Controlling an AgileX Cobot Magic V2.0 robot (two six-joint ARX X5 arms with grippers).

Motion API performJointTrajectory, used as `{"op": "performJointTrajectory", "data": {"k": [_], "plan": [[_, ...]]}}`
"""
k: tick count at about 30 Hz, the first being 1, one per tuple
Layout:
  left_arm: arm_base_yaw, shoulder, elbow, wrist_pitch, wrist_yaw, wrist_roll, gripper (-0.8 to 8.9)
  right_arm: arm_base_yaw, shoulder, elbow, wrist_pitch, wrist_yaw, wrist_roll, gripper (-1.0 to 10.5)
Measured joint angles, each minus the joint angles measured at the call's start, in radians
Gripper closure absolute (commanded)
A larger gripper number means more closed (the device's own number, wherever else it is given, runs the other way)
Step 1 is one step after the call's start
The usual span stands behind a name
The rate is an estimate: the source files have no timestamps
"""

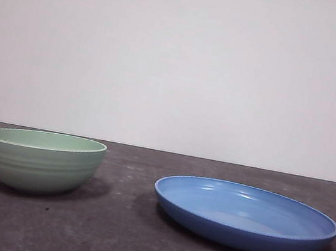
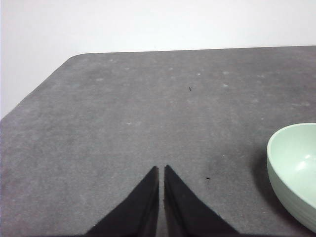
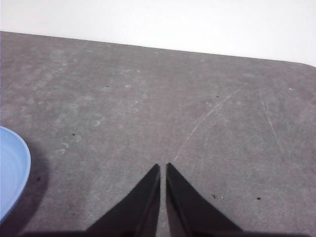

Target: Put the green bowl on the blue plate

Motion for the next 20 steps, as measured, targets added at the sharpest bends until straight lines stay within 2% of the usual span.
{"op": "performJointTrajectory", "data": {"k": [9, 15, 20], "plan": [[0.000, 0.000, 0.000, 0.007, 0.000, -0.098, 7.97, 0.000, 0.000, 0.000, 0.004, -0.021, 0.021, 9.3], [0.000, 0.000, 0.000, 0.008, 0.031, -0.146, 7.97, 0.000, 0.000, 0.000, 0.062, -0.070, 0.132, 9.3], [-0.011, 0.027, 0.015, 0.008, 0.035, -0.208, 7.97, 0.000, 0.000, 0.045, 0.042, -0.073, 0.266, 9.3]]}}
